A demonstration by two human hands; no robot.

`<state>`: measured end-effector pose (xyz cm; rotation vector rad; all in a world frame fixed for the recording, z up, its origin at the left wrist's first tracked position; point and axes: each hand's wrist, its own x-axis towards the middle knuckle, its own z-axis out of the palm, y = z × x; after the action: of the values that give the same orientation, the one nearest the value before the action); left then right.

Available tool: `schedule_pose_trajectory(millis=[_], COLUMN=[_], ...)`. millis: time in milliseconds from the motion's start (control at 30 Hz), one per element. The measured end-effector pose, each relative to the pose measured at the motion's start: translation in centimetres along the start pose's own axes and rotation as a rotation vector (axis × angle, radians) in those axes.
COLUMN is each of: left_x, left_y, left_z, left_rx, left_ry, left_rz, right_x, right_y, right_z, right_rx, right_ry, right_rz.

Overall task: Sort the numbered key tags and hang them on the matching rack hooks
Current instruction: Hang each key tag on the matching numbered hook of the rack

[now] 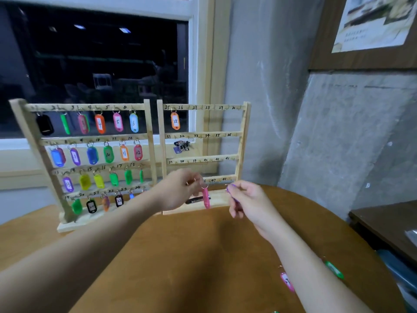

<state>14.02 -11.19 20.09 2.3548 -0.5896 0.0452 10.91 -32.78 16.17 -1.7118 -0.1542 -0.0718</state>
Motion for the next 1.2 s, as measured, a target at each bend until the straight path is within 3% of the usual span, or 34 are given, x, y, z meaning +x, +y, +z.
schedule_pose_trajectory(millis=[200, 433, 733, 1000, 1200], left_x=[3.3, 6.2, 8.5, 9.6, 11.3], left_y=[1.6, 2.4, 0.8, -1.0, -0.4], left_z=[-5.8, -10.2, -11.7, -11.2, -11.2], left_rx=[0.105, 0.037, 0.043, -0.057, -0.069], left_ry=[0.182, 0.436, 0.486, 0.532, 0.475], left_rz=[0.008, 0.003, -0.017, 0.003, -0.007], right_x=[3.9, 8.9, 15.4, 19.2, 20.3], right_y=[-4.6, -8.4, -12.0, -10.9, -9.6], right_z=[2.4, 4.4, 5.5, 7.5, 8.0], right_rx=[0.087, 0.058, -0.052, -0.087, -0.176], right_ry=[0.056, 0.087, 0.117, 0.151, 0.165], right_rz=[-0.156, -0.268, -0.342, -0.295, -0.282])
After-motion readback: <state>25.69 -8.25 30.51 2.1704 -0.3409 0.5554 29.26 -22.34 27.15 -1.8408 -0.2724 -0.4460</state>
